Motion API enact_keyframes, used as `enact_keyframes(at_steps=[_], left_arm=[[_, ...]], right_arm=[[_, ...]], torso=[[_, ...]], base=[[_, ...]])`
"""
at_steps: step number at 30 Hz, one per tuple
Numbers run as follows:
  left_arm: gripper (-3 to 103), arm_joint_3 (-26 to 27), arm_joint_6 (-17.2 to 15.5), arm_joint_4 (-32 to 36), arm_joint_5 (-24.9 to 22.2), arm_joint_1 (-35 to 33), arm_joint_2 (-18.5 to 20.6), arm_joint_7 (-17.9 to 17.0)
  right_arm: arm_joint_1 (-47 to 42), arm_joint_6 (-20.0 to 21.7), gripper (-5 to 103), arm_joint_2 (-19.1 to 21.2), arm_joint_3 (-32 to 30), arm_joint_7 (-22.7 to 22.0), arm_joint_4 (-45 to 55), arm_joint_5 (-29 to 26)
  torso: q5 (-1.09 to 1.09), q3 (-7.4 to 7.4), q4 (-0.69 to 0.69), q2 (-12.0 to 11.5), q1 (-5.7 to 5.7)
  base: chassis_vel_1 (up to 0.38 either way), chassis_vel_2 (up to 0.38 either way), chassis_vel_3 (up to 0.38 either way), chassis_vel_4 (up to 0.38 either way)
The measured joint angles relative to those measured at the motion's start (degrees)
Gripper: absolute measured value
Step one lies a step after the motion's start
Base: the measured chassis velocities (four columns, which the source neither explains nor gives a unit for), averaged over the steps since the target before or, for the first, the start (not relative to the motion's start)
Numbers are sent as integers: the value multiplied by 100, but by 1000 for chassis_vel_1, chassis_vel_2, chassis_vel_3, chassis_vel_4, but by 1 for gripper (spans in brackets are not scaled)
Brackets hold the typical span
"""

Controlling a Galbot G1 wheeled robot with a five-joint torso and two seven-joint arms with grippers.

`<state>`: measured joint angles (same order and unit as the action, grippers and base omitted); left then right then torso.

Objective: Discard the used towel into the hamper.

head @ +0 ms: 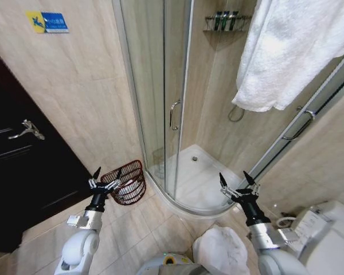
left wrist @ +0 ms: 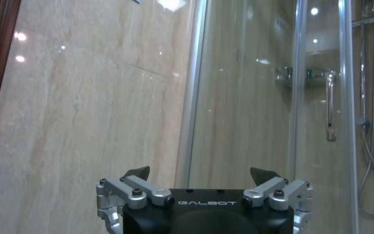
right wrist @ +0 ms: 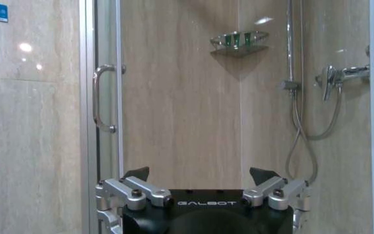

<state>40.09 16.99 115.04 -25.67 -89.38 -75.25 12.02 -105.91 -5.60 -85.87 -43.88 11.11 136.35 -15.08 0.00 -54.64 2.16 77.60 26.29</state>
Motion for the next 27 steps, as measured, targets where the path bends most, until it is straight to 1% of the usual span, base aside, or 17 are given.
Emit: enact_keyframes(at_steps=[12, 27], left_arm=[[100, -7, 2, -37, 0, 8, 1, 5], [100, 3, 17, -58, -1, -15, -10, 12]], right_arm=[[9, 3, 100, -17, 12, 3, -18, 12], [-7, -18, 100, -31, 15, 12, -39, 13]], torso=[[0, 1, 0, 1, -2], [0, 0, 0, 0, -1]], base=[[94, -89, -86, 87], [61, -59, -64, 69]])
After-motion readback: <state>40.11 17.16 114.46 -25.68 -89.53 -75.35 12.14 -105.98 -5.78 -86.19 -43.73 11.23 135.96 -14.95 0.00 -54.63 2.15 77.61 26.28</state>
